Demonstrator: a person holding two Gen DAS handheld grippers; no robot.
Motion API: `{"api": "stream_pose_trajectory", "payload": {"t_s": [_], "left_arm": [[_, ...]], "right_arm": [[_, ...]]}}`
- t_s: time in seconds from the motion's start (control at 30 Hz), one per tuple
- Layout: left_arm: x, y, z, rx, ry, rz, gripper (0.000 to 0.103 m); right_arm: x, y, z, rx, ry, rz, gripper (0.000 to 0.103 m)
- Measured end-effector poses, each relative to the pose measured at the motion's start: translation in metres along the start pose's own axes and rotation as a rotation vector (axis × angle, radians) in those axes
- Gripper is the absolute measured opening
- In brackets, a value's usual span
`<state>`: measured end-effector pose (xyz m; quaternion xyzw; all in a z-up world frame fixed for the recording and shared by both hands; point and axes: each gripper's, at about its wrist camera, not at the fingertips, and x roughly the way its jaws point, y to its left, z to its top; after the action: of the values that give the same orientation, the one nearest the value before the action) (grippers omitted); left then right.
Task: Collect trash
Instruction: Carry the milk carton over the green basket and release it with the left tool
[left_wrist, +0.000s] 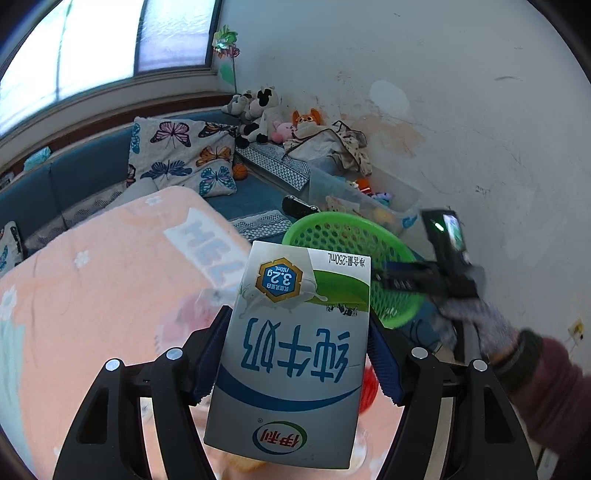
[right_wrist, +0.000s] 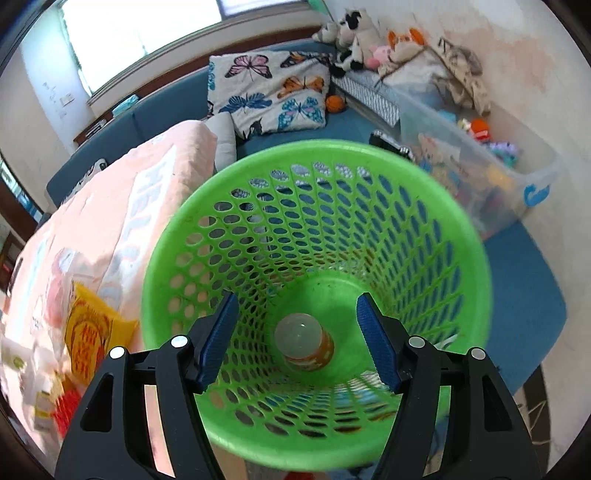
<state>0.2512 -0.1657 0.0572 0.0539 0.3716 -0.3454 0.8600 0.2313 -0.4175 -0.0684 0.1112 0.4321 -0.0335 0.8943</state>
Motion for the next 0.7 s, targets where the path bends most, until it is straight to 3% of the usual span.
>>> {"api": "stream_pose_trajectory", "payload": {"t_s": [0.4,0.7], "left_arm": [[0.097,-0.042,0.052,-0.009,0.102,0.012,0.067],[0.174,-0.078,0.068,-0.004,0.202,0.011,0.068]], "right_arm": [[-0.057,-0.018,-0.028,-0.085,-0.113,-0.075,0.072],[-0.072,-0.043,-0.042,-0.037,-0.146,-0.102,0.074]]}}
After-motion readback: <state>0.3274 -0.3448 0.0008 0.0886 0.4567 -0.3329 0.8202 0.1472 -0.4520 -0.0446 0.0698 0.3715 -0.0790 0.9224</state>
